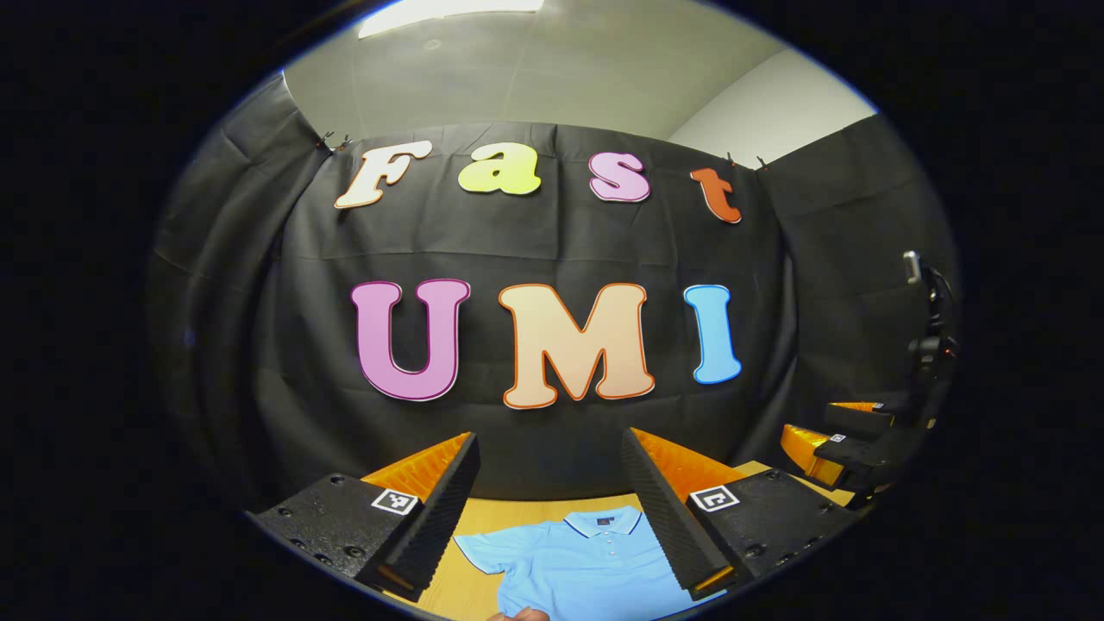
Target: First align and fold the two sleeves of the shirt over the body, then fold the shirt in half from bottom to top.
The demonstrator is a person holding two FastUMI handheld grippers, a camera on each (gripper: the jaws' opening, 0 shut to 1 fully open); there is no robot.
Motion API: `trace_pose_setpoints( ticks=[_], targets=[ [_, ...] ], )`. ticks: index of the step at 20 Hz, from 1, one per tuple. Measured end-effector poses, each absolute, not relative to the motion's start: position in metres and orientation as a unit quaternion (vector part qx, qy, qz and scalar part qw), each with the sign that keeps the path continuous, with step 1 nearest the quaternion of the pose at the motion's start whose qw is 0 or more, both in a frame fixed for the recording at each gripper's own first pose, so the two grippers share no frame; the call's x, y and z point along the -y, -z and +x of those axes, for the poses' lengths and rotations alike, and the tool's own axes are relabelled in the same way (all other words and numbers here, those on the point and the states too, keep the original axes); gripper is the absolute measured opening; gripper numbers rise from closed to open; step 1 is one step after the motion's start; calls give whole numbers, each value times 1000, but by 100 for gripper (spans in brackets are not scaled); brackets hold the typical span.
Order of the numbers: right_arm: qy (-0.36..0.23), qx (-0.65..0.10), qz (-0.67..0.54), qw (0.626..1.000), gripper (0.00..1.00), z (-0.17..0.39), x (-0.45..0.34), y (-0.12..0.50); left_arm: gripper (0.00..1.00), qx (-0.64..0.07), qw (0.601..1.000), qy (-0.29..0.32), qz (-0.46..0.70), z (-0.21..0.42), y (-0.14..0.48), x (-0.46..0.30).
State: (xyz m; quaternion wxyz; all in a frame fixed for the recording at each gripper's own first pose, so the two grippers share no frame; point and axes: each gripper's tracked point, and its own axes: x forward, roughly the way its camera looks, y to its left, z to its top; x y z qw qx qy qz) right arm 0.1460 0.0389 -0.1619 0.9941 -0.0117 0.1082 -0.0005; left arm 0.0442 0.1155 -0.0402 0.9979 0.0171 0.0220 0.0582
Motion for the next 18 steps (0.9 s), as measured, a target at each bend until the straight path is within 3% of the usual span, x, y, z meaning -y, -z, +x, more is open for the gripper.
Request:
trace_pose_setpoints(
  ticks=[10,18],
  targets=[
    [26,-206,-8,978,99,225,-26,307,98,-59,995,-77,13,62,76,-155],
    [72,-322,-23,944,99,237,12,439,98,-77,995,-67,5,84,100,-159]
  ],
)
